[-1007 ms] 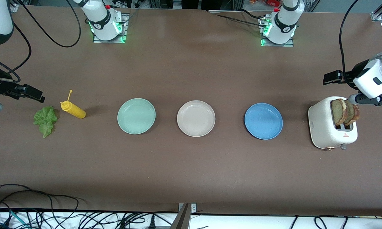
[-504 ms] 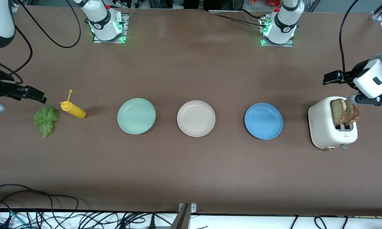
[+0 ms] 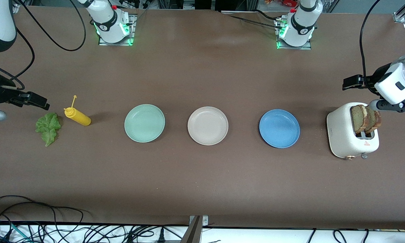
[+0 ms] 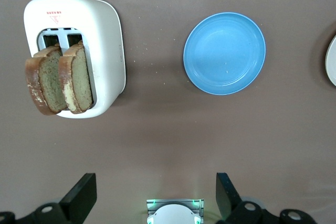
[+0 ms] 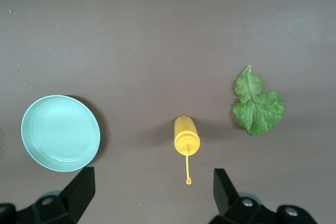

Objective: Make sandwich on beige plate with both arms

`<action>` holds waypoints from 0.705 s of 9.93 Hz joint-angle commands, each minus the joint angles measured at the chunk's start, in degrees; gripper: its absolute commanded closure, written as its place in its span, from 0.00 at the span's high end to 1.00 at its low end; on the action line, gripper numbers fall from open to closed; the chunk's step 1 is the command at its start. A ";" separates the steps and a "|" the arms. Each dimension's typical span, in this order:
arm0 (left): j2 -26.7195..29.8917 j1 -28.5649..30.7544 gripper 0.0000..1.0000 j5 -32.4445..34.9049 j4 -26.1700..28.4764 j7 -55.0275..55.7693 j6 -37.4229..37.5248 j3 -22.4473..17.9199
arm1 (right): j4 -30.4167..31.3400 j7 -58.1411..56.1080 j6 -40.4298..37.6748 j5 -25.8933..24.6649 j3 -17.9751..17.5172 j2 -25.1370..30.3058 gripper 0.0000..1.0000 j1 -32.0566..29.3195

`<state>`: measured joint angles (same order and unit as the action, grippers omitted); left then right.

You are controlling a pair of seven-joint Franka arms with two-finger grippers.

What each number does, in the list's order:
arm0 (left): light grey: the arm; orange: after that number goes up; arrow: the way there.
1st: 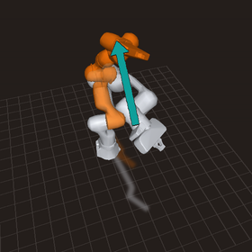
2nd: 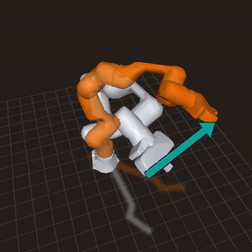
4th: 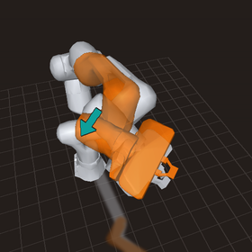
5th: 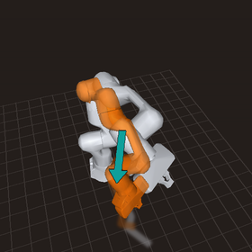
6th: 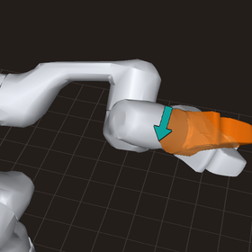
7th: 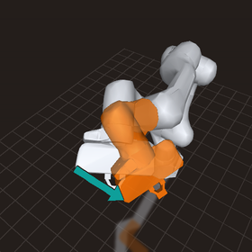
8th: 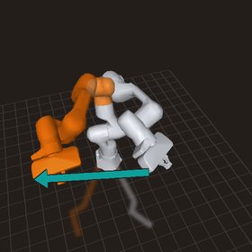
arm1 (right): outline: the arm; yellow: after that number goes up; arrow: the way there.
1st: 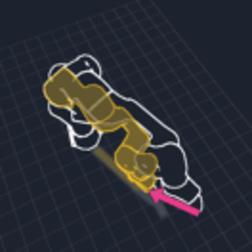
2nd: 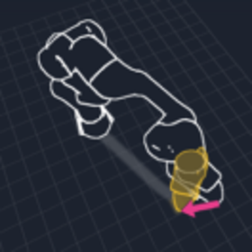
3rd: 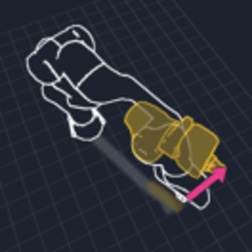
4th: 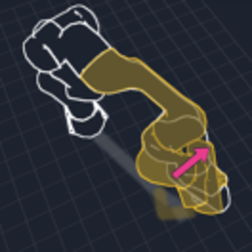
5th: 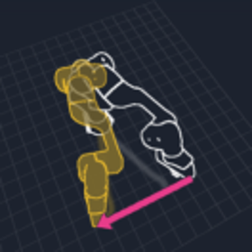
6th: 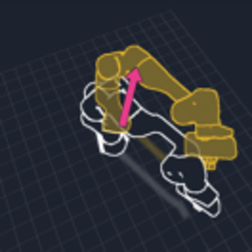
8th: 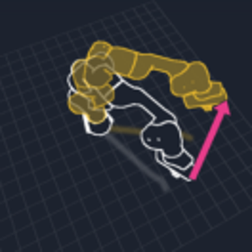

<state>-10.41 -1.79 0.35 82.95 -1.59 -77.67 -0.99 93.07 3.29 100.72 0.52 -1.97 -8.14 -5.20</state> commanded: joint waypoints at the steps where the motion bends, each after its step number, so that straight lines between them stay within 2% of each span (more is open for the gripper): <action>1: -0.66 -0.06 1.00 1.32 -1.30 -1.31 0.42 0.29 | -1.49 -0.39 -0.70 0.45 -0.23 -0.03 1.00 -0.78; 7: -0.66 -0.06 1.00 1.32 -1.30 -1.31 0.42 0.29 | -1.67 -0.48 -0.70 0.09 0.03 -0.12 1.00 -0.69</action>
<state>-10.43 -1.79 0.35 82.95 -1.59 -77.67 -0.99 92.26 3.29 100.72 0.52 -1.48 -8.11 -5.31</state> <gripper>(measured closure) 0.000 0.000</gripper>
